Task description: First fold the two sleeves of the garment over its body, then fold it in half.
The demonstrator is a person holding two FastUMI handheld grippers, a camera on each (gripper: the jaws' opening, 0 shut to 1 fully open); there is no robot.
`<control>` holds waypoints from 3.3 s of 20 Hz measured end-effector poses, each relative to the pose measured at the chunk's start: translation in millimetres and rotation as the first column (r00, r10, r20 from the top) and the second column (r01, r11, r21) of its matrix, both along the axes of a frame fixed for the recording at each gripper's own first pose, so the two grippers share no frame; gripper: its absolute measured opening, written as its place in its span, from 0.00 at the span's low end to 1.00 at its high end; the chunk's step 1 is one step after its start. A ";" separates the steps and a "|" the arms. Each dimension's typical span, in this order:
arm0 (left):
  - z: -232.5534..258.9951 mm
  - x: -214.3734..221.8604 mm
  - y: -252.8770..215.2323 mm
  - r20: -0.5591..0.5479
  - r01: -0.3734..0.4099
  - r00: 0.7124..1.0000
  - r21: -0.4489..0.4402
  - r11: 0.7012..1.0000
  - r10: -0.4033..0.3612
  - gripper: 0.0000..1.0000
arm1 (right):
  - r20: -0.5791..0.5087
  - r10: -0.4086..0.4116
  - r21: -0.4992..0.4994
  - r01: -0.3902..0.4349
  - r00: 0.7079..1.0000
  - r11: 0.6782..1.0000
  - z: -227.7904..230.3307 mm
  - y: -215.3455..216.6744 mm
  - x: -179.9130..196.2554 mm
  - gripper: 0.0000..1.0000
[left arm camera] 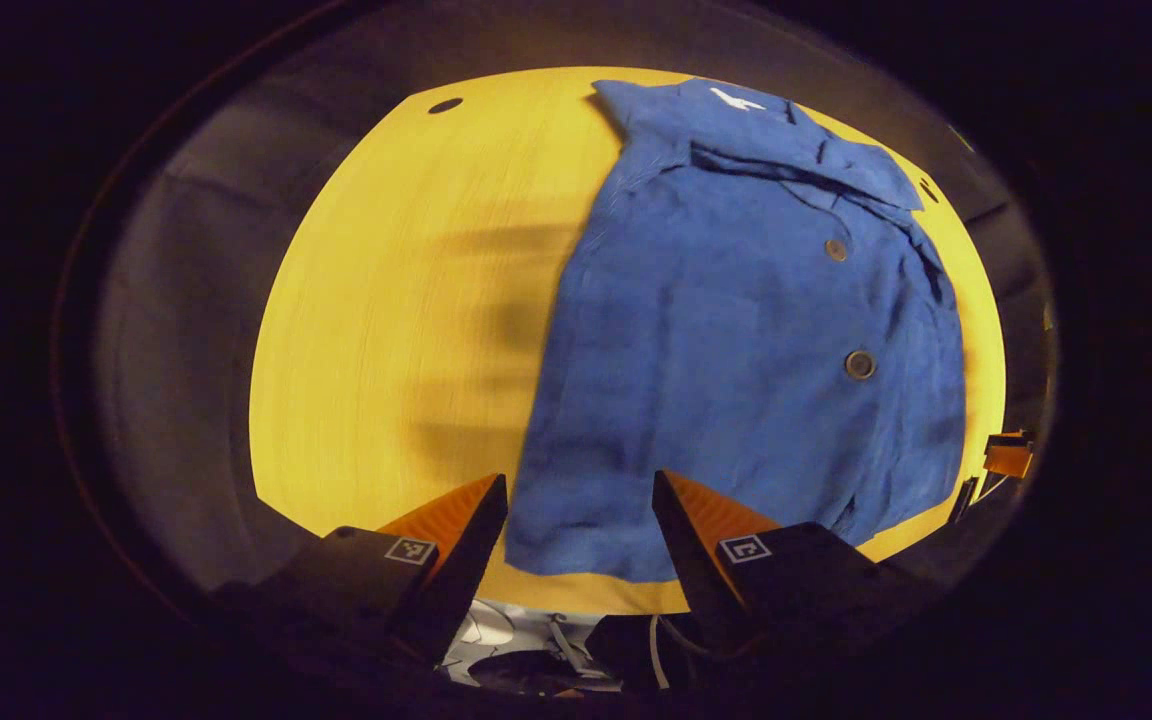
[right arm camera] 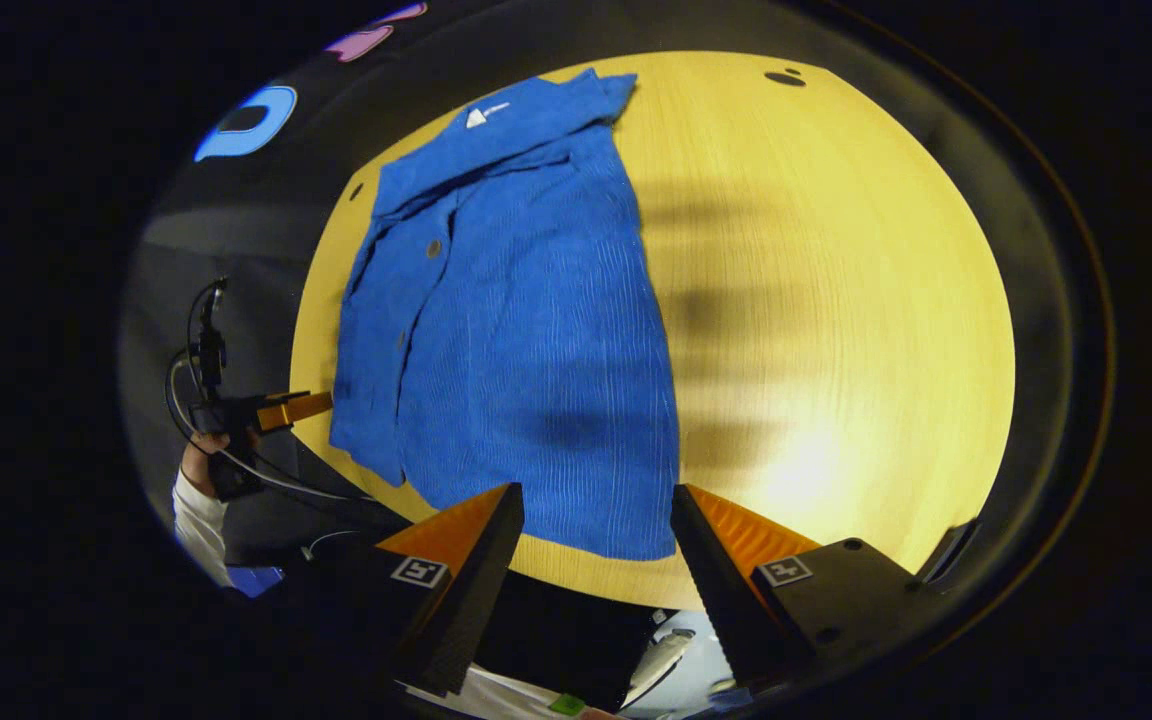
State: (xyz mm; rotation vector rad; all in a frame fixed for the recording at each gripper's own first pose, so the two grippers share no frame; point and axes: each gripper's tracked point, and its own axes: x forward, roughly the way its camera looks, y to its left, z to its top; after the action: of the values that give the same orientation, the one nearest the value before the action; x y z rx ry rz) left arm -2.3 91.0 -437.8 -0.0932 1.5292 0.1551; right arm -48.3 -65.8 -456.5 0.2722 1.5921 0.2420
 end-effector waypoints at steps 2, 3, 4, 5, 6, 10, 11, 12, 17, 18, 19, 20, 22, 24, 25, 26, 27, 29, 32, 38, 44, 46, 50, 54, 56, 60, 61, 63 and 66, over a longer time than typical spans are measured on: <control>-13.5 -21.7 10.1 -0.044 0.021 0.999 0.008 1.000 -0.021 0.85 | -0.011 0.008 -0.061 -0.009 1.000 0.998 -8.6 -6.1 -7.6 0.96; -20.9 -29.8 13.0 -0.061 0.034 0.998 0.008 0.999 -0.033 0.85 | -0.025 0.013 -0.084 -0.015 1.000 0.996 -11.1 -8.2 -13.1 0.95; -26.6 -34.6 12.1 -0.078 0.039 0.996 -0.002 0.999 -0.039 0.85 | -0.031 0.011 -0.100 -0.014 0.999 0.995 -13.5 -8.5 -15.9 0.96; -25.1 -33.0 9.8 -0.083 0.041 0.996 -0.026 0.999 -0.043 0.86 | -0.049 0.008 -0.122 -0.013 0.999 0.992 -15.6 -9.2 -22.0 0.96; -26.0 -28.3 11.5 -0.073 0.045 0.996 -0.025 0.999 -0.047 0.86 | -0.070 0.000 -0.152 -0.010 0.998 0.988 -19.5 -11.6 -27.5 0.96; -27.0 -31.4 6.0 -0.102 0.080 0.991 -0.055 0.995 -0.085 0.83 | -0.085 0.004 -0.217 -0.023 0.996 0.976 -31.2 -10.7 -31.4 0.96; -28.4 -31.2 4.0 -0.104 0.069 0.992 -0.070 0.995 -0.076 0.83 | -0.090 0.021 -0.248 -0.043 0.996 0.968 -37.2 -14.9 -33.3 0.96; -29.5 -31.7 0.2 -0.110 0.049 0.992 -0.092 0.995 -0.059 0.83 | -0.099 0.034 -0.283 -0.061 0.994 0.957 -43.2 -20.9 -36.6 0.96; -28.4 -30.5 -3.4 -0.117 0.088 0.988 -0.096 0.992 -0.099 0.82 | -0.118 0.017 -0.327 -0.055 0.993 0.944 -58.1 -22.1 -42.1 0.96; -30.1 -30.7 -5.0 -0.109 0.104 0.988 -0.092 0.990 -0.114 0.82 | -0.128 0.024 -0.323 -0.065 0.991 0.944 -57.1 -20.7 -42.2 0.95; -27.8 -28.7 -7.9 -0.099 0.110 0.988 -0.092 0.990 -0.119 0.81 | -0.129 0.023 -0.327 -0.064 0.991 0.943 -56.9 -20.8 -41.6 0.95; -30.8 -28.2 -12.8 -0.086 0.116 0.989 -0.094 0.989 -0.124 0.80 | -0.138 0.016 -0.328 -0.061 0.990 0.943 -58.2 -20.4 -41.5 0.94; -28.0 -26.1 -27.1 -0.045 0.176 0.983 -0.088 0.980 -0.180 0.46 | -0.137 0.018 -0.302 -0.059 0.990 0.951 -57.0 -7.5 -39.9 0.82; -30.0 -27.3 -34.8 -0.028 0.217 0.976 -0.031 0.976 -0.218 0.05 | -0.105 0.009 -0.302 -0.041 0.994 0.952 -55.2 6.9 -35.3 0.34; -31.4 -22.2 -36.7 0.000 0.236 0.972 -0.010 0.972 -0.236 0.07 | -0.095 0.044 -0.303 -0.071 0.995 0.950 -56.7 3.0 -37.9 0.10; -33.0 -24.4 -38.4 0.015 0.248 0.969 -0.008 0.969 -0.248 0.00 | -0.080 0.049 -0.309 -0.071 0.996 0.948 -57.5 3.3 -38.4 0.08; -31.5 -21.3 -38.2 0.050 0.258 0.965 -0.030 0.966 -0.256 0.00 | -0.061 0.034 -0.313 -0.052 0.998 0.948 -58.8 3.2 -36.9 0.05; -27.3 -23.0 -40.6 0.060 0.232 0.972 -0.132 0.964 -0.226 0.00 | -0.044 0.005 -0.292 -0.017 0.999 0.956 -58.2 5.1 -35.6 0.06; -14.5 -18.8 -32.3 0.093 0.152 0.986 -0.213 0.965 -0.135 0.00 | 0.037 0.020 -0.256 -0.009 0.999 0.967 -35.5 12.1 -20.1 0.05; 90.4 48.1 -14.9 0.315 0.170 0.946 -0.273 0.947 -0.079 0.00 | 0.213 -0.030 -0.147 0.062 0.977 0.987 63.9 30.5 52.5 0.05; 189.3 147.6 9.0 0.534 0.220 0.842 -0.210 0.953 -0.076 0.00 | 0.496 -0.020 -0.151 0.109 0.868 0.982 155.6 18.9 190.3 0.05; 205.6 195.5 17.6 0.586 0.210 0.808 -0.176 0.962 -0.069 0.00 | 0.566 0.019 -0.178 0.100 0.824 0.979 180.2 20.5 238.2 0.04; 215.7 315.3 26.6 0.704 0.138 0.710 -0.119 0.983 -0.014 0.00 | 0.672 -0.012 -0.146 0.148 0.740 0.978 177.9 25.4 354.6 0.04; 172.1 416.1 30.0 0.701 0.109 0.710 -0.007 0.994 -0.073 0.00 | 0.659 -0.092 -0.133 0.235 0.747 0.963 102.2 12.0 446.2 0.04; 139.0 452.2 25.1 0.677 0.046 0.736 -0.004 0.999 -0.031 0.00 | 0.647 -0.133 -0.124 0.276 0.751 0.953 61.6 8.4 482.2 0.04; 73.9 466.5 28.6 0.557 -0.026 0.831 0.070 0.997 -0.017 0.00 | 0.595 -0.141 -0.113 0.256 0.791 0.960 -1.2 21.5 498.9 0.04; 67.6 467.6 27.7 0.542 -0.038 0.841 0.073 0.997 -0.007 0.00 | 0.578 -0.151 -0.103 0.255 0.802 0.962 -10.1 26.3 498.8 0.05; 61.8 475.6 29.2 0.541 -0.045 0.841 0.085 0.995 -0.008 0.02 | 0.564 -0.178 -0.079 0.268 0.806 0.960 -22.6 32.2 505.0 0.11; 50.7 485.7 34.9 0.553 -0.029 0.832 0.118 0.993 -0.042 0.74 | 0.546 -0.243 -0.004 0.293 0.802 0.956 -27.6 42.1 514.0 0.53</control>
State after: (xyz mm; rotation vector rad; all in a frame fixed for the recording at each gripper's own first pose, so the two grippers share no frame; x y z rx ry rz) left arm 483.4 125.9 -387.1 -0.0306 0.9317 0.1957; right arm 465.7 -23.7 -484.2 0.3242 0.9807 0.0179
